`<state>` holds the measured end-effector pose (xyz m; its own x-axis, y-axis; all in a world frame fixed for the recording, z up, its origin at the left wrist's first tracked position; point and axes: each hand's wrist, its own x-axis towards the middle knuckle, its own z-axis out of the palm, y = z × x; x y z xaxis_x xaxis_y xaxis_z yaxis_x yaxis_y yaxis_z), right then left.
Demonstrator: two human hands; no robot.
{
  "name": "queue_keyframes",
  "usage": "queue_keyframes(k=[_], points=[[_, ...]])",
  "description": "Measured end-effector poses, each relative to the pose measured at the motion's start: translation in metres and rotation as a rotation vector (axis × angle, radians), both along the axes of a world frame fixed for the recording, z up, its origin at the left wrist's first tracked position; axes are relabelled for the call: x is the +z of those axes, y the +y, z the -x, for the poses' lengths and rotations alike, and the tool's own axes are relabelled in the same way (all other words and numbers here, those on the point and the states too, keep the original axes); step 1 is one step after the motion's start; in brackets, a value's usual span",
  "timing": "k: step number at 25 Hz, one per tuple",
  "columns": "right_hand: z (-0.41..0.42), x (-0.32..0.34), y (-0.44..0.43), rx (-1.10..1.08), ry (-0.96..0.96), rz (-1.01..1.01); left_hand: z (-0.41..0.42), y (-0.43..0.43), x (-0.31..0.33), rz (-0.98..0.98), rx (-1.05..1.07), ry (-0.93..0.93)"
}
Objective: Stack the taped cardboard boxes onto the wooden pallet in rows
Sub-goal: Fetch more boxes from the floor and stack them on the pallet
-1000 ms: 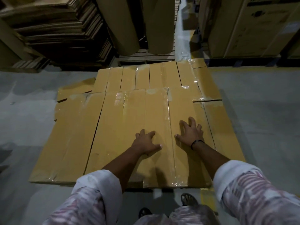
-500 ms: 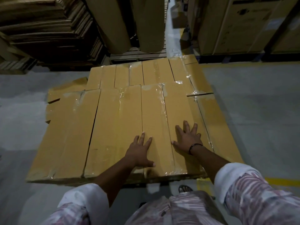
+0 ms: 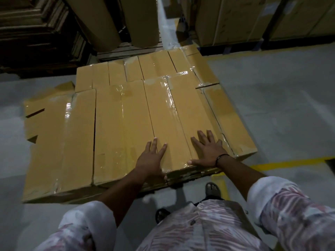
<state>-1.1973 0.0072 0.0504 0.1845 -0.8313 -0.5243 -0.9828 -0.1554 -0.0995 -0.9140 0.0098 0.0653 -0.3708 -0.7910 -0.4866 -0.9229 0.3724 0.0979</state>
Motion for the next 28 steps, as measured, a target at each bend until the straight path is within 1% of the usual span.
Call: queue_keyframes(k=[4,8,15,22,25,28], points=[[0.008,0.006,0.011,0.092,0.021,-0.031,0.001,-0.001,0.001,-0.009,0.002,-0.027],[0.012,0.012,0.011,0.097,0.012,0.005,0.003,-0.006,0.000,-0.015,-0.001,-0.062],[0.011,0.025,-0.002,0.099,-0.019,0.028,0.003,-0.007,0.003,0.106,0.032,-0.058],[0.015,0.015,-0.004,0.117,-0.023,0.057,0.006,-0.007,0.006,0.048,0.048,-0.075],[0.018,0.011,-0.003,0.097,-0.060,0.066,0.009,-0.005,0.006,0.004,0.127,-0.018],[0.025,0.006,0.000,-0.052,-0.182,0.074,0.018,-0.005,0.010,-0.011,0.304,0.123]])
